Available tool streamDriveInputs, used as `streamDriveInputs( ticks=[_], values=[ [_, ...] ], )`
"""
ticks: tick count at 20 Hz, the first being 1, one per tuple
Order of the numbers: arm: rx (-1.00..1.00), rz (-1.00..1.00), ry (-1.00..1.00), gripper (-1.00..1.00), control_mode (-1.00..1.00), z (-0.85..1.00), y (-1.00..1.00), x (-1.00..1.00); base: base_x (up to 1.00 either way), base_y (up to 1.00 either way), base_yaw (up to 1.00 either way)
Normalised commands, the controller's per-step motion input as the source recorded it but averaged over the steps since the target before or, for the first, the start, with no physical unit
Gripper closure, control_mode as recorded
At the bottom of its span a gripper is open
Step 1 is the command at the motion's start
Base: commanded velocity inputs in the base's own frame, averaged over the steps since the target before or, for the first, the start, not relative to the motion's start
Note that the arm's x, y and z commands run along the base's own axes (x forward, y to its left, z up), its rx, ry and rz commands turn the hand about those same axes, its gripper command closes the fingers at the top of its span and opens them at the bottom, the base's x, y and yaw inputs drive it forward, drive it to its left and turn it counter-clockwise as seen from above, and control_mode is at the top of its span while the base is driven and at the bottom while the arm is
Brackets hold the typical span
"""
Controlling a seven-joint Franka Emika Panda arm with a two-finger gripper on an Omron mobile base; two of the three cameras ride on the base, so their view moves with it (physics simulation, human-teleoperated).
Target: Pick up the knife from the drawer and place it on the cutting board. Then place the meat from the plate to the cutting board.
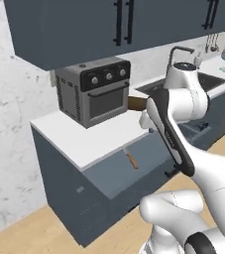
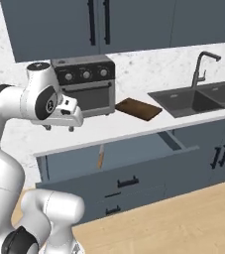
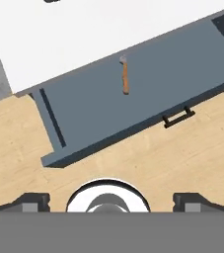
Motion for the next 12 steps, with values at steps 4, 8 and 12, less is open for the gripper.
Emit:
streamDriveInputs(
  ticks=[4,8,12],
  values=[
    [0.00,0.00,0.00,-1.00,1.00,0.00,0.00,0.00,-0.07,0.59,-0.41],
    [0.00,0.00,0.00,-1.00,1.00,0.00,0.00,0.00,-0.08,0.70,-0.33],
    [0.00,0.00,0.00,-1.00,1.00,0.00,0.00,0.00,-0.11,0.90,-0.26]
  ],
)
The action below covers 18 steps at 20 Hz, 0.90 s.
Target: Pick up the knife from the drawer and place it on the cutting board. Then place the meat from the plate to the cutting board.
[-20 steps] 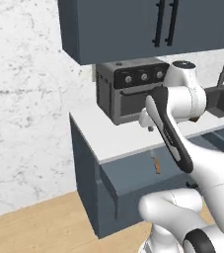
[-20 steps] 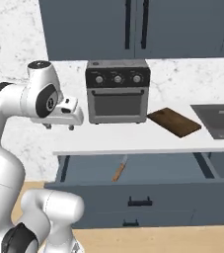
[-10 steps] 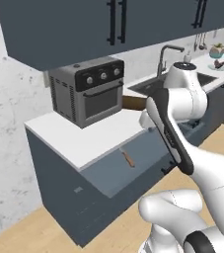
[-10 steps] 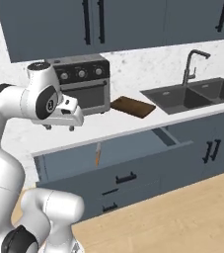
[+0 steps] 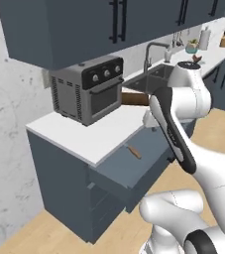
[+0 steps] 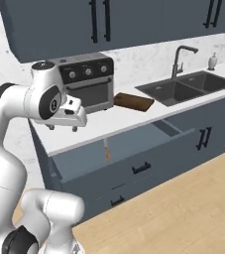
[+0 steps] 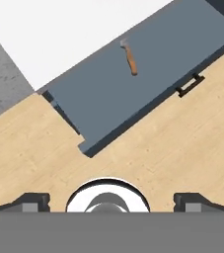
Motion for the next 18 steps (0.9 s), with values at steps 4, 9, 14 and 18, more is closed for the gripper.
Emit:
streamDriveInputs(
  ticks=[4,9,14,18],
  values=[
    [0.00,0.00,0.00,-1.00,1.00,0.00,0.00,0.00,0.00,0.97,-0.20],
    [0.00,0.00,0.00,-1.00,1.00,0.00,0.00,0.00,0.05,0.55,-0.17],
    [0.03,-0.11,0.20,-1.00,-1.00,-0.56,-0.45,0.39,0.09,-0.05,-0.05],
    [0.04,-0.17,0.32,-1.00,-1.00,-1.00,-0.99,0.82,0.00,0.00,0.00]
  ],
)
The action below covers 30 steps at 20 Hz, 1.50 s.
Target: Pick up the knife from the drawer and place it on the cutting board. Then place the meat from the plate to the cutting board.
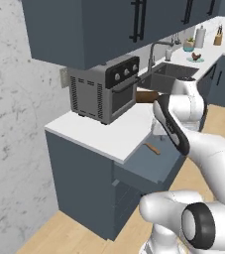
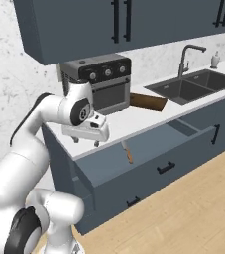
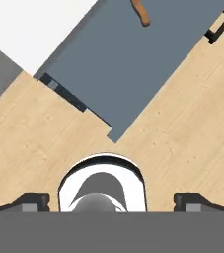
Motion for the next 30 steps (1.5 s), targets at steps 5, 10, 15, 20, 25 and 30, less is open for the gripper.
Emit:
streamDriveInputs(
  ticks=[5,10,15,20,25,30],
  values=[
    [0.01,-0.14,0.26,-1.00,-1.00,-1.00,-0.83,0.85,0.00,0.00,0.00],
    [-0.03,-0.09,0.13,-1.00,-1.00,-0.83,-0.21,0.93,0.00,0.00,0.00],
    [-0.05,-0.01,0.01,-1.00,-1.00,-0.78,-0.07,0.73,0.00,0.00,0.00],
    [-0.01,0.00,0.01,-1.00,-1.00,-0.73,-0.34,0.62,0.00,0.00,0.00],
    [0.00,0.00,0.00,-1.00,-1.00,-0.64,-0.54,0.21,0.00,0.00,0.00],
    [0.00,0.00,0.00,-1.00,-1.00,-0.50,-0.44,0.00,0.00,0.00,0.00]
  ],
)
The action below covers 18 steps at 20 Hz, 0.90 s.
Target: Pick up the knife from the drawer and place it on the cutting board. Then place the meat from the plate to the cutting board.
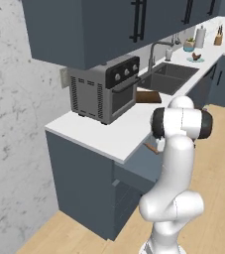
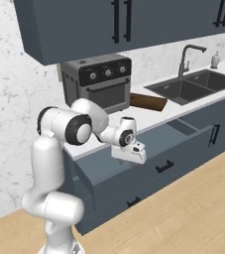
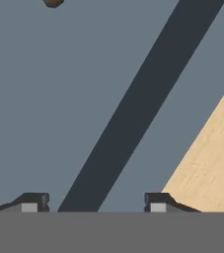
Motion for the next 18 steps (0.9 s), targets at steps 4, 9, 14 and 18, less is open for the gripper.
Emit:
streamDriveInputs(
  ticks=[4,9,14,18],
  values=[
    [0.00,0.00,0.00,-1.00,-1.00,-0.27,-0.61,-0.19,0.00,0.00,0.00],
    [0.02,0.00,0.00,-1.00,-1.00,-0.04,-0.93,-0.83,0.00,0.00,0.00],
    [0.08,0.05,0.00,-1.00,-1.00,0.05,-0.75,-0.78,0.00,0.00,0.00],
    [0.08,0.22,-0.02,-1.00,-1.00,0.74,0.12,0.07,0.00,0.00,0.00]
  ],
)
